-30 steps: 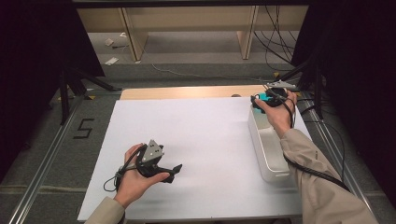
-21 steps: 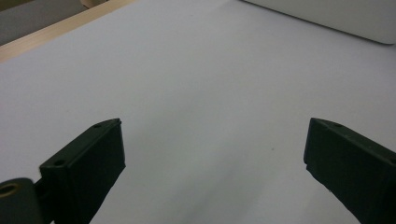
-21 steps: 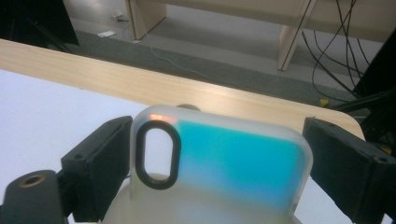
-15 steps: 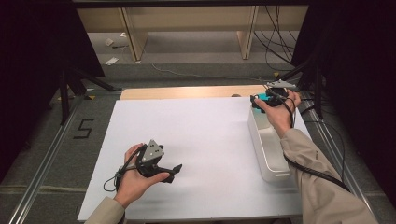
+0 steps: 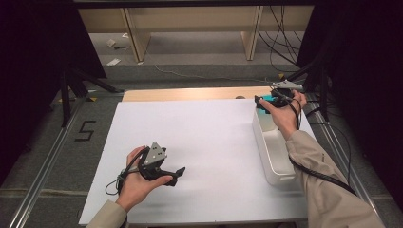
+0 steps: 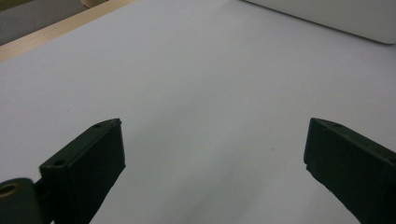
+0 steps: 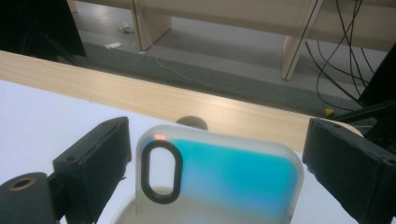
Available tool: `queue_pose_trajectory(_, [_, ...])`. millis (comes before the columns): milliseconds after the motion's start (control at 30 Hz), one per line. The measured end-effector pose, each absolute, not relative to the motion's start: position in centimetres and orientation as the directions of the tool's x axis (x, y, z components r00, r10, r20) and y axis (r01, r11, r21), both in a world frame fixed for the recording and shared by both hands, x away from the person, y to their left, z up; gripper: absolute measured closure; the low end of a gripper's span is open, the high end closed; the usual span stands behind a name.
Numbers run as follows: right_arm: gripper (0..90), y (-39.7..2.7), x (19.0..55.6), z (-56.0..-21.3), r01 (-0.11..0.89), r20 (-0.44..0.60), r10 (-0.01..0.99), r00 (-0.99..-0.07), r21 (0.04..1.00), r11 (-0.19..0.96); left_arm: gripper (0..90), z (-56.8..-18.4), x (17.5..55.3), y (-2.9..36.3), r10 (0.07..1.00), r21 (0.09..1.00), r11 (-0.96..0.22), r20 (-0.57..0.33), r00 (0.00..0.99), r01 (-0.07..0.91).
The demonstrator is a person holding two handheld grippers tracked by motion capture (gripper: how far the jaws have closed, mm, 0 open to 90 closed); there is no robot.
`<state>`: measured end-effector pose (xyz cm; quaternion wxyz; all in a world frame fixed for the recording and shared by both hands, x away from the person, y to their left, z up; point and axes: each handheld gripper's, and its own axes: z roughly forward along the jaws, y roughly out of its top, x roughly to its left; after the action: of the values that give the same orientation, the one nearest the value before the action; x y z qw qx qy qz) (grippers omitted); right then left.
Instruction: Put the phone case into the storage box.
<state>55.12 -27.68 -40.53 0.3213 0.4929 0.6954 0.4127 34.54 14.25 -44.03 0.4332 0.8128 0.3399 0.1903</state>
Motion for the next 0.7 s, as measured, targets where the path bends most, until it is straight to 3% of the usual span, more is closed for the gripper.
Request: queue_pose_trajectory(700, [9.7, -27.6, 54.7, -39.2, 0.37, -0.03, 0.948, -0.316, 0.916, 0.153, 4.4, -44.0, 34.5, 14.2, 0.719, 0.835, -0.391, 0.014, 0.695, 0.388])
